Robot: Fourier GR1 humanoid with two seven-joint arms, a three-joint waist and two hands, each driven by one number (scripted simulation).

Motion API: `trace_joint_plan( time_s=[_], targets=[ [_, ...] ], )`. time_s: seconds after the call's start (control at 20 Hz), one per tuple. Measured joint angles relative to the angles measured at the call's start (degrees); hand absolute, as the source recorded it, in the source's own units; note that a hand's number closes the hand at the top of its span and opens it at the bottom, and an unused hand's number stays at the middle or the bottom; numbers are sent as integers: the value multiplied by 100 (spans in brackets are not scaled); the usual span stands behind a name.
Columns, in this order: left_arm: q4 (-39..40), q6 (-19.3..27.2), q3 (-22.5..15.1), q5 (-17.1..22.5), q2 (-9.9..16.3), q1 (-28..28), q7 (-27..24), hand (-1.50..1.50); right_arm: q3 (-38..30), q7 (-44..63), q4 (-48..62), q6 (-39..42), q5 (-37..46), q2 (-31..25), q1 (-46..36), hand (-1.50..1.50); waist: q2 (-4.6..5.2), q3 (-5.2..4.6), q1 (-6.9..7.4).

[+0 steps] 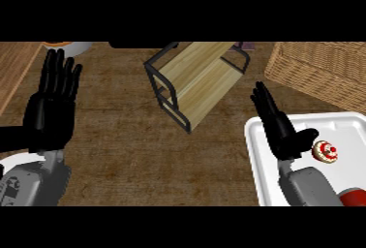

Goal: Pick the cupcake from the tray and place it in the tiered shelf

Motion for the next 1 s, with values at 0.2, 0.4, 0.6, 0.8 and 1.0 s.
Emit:
trace_joint_plan(
  time_s=[0.2,0.4,0.6,0.8,1.0],
  targets=[
    [299,-166,-228,-272,297,392,268,0,-563,119,96,89,80,-933,292,-150,-51,-42,-170],
    [709,-425,-562,-555,619,910,521,0,-1221,282,672,-167,628,-2274,662,150,18,-82,-408],
    [1085,-743,-926,-734,702,1202,578,0,-2085,20,1482,159,97,-2689,828,-150,-22,-60,-296],
    [1421,-957,-1059,-867,699,1231,452,0,-2502,-837,2083,1295,-354,-2951,1009,-150,-58,-54,-182],
    [1558,-1062,-1112,-981,665,1273,417,0,-2523,-1156,2070,2107,-382,-3259,1065,-150,-85,-60,-117]
  ],
)
